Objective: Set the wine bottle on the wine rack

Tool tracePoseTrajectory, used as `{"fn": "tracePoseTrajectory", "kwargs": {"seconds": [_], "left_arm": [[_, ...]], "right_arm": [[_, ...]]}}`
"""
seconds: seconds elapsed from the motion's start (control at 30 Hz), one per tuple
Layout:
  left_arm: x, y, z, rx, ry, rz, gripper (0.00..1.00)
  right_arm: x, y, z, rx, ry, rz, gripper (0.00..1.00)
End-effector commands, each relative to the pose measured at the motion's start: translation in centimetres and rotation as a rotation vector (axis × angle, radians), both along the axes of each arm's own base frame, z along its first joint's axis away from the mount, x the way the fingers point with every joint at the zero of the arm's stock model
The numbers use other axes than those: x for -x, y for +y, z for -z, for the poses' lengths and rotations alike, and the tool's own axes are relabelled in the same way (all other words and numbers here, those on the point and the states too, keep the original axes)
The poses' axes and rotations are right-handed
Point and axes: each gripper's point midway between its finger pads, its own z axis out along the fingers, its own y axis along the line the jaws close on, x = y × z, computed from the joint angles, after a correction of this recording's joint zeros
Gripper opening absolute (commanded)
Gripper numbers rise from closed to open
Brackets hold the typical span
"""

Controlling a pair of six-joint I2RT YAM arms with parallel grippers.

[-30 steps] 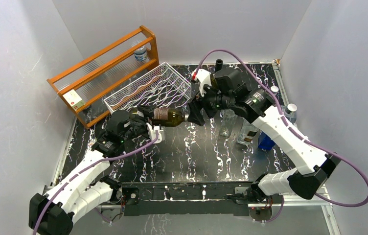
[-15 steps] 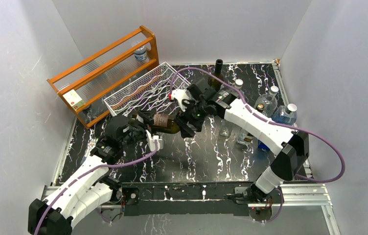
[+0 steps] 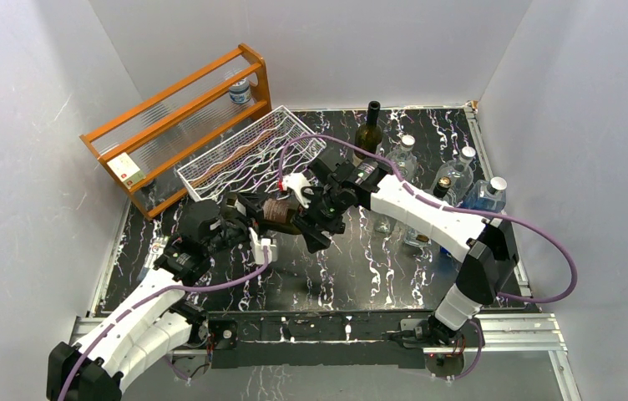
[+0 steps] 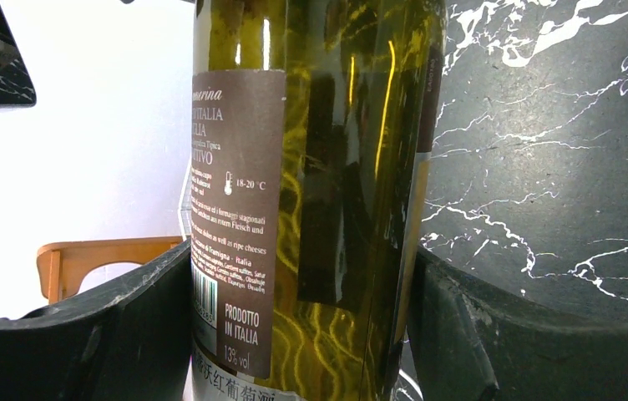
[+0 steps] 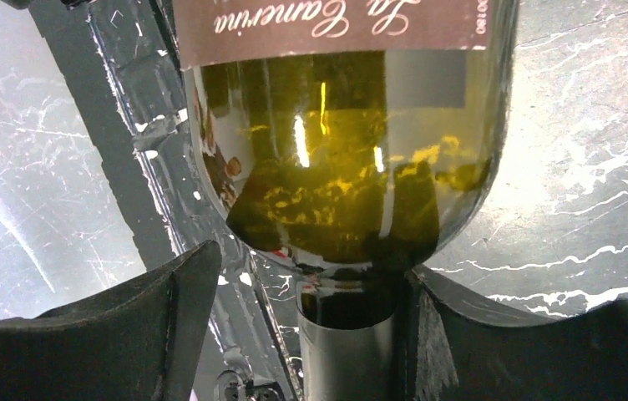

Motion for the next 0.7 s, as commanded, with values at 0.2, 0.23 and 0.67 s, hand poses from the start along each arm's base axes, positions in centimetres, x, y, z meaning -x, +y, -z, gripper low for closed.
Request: {"fn": "tracePoseTrajectory", "kwargs": {"seconds": [0.2, 0.23, 0.67], "left_arm": [[-0.1, -1.1, -3.9, 0.066, -0.132, 0.057, 0.0], [-0.1, -1.1, -3.9, 0.067, -0.13, 0.057, 0.0], [-0.2, -1.0, -3.7, 0.066, -0.117, 0.046, 0.43]], "right_arm": [[1.6, -0.3, -1.5, -0.06, 0.03, -0.048, 0.41], [1.6, -0.2, -1.5, -0.06, 0.034, -0.048, 0.38], [-1.0, 0.3, -2.8, -0.088, -0.09, 0.056, 0.0]]}}
